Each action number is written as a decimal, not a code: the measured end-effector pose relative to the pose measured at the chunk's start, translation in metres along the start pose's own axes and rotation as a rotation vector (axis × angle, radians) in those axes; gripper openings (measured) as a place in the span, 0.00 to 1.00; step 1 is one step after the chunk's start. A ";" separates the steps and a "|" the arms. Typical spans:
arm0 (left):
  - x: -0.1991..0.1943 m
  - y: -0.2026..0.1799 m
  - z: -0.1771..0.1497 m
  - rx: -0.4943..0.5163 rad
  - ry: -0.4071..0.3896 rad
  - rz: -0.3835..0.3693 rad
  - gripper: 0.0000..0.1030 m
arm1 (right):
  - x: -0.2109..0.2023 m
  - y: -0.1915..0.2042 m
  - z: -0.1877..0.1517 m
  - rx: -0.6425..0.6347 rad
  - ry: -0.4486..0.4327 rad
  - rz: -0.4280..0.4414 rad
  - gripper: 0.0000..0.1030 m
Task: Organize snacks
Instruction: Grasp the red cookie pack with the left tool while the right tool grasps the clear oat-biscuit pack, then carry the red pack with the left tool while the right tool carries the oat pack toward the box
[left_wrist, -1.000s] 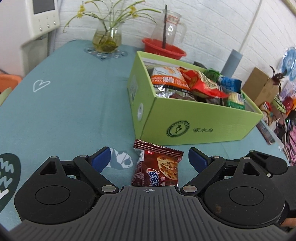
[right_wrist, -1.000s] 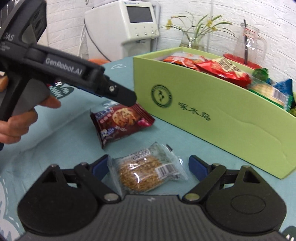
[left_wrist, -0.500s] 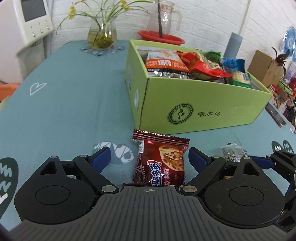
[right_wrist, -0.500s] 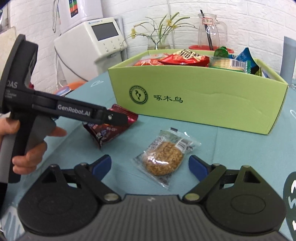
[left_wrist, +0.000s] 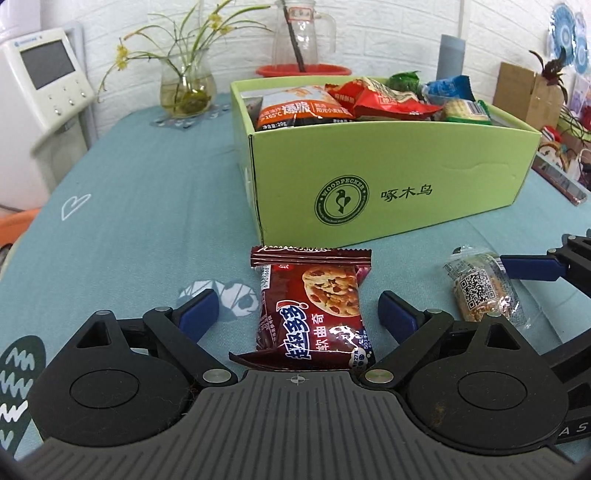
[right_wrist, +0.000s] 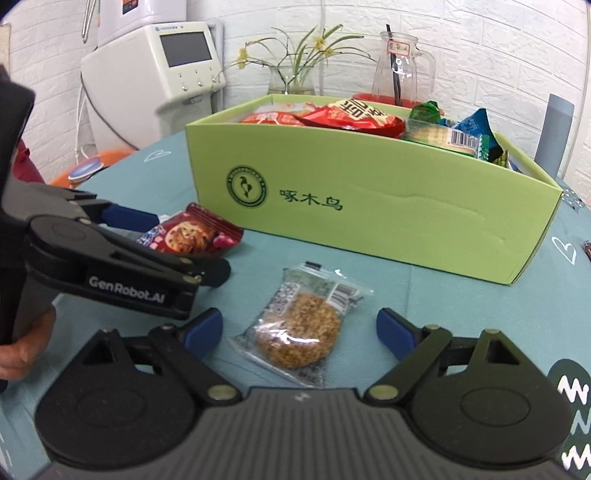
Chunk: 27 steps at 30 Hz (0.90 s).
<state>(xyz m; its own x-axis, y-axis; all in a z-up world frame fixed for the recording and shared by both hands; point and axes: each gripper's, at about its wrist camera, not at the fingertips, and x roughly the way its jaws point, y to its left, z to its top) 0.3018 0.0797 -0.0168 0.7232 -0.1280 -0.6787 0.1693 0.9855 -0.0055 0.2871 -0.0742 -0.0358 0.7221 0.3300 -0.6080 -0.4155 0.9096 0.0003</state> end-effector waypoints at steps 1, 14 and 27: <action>-0.001 -0.001 0.000 0.008 -0.007 -0.010 0.70 | -0.002 -0.001 -0.001 0.001 -0.010 0.006 0.80; -0.052 -0.005 -0.021 -0.128 0.060 -0.247 0.28 | -0.059 -0.034 -0.029 0.155 -0.068 0.122 0.41; -0.069 0.002 0.118 -0.144 -0.161 -0.227 0.29 | -0.077 -0.085 0.082 0.040 -0.339 -0.009 0.43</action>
<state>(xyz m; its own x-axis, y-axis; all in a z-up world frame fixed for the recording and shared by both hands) 0.3310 0.0773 0.1163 0.7764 -0.3509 -0.5235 0.2501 0.9340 -0.2551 0.3124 -0.1558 0.0762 0.8715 0.3806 -0.3092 -0.3909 0.9199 0.0308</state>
